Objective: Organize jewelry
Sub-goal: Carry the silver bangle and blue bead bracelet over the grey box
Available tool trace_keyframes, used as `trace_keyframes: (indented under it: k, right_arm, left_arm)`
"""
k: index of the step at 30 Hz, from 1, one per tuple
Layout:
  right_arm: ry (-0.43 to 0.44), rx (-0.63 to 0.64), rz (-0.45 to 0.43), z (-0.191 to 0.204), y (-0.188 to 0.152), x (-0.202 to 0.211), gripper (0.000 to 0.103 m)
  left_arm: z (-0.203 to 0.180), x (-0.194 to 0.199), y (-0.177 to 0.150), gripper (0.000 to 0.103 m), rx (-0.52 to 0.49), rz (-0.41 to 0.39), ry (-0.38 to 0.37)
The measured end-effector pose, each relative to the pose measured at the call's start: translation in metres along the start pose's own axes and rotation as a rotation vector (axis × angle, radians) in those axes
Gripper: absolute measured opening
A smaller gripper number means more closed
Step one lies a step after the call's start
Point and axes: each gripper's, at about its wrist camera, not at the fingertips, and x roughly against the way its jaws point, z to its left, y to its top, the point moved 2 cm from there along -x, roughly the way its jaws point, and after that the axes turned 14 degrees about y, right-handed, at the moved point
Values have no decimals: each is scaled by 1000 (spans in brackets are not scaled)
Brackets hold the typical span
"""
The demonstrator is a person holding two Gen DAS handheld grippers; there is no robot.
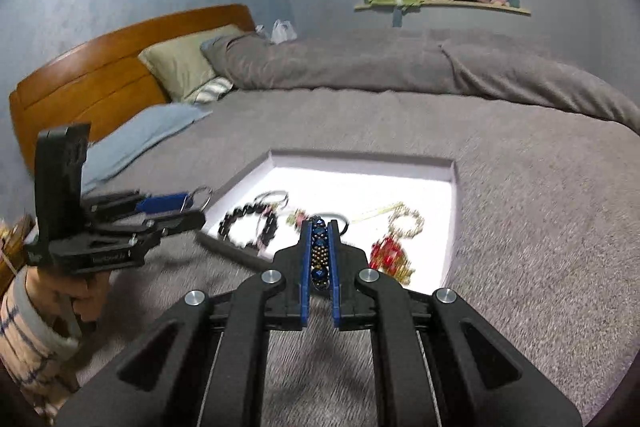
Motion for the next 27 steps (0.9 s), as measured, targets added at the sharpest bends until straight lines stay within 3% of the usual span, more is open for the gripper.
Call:
trace_keyframes:
  k: [12,27]
  right_arm:
    - [-56,-48,-11,-29,2,-23,7]
    - [-29,-60,22,-43,12,-66,8]
  left_arm:
    - [-6,-21,10,49,5,1,34]
    - [-26,-69,28,49,-29,29,26]
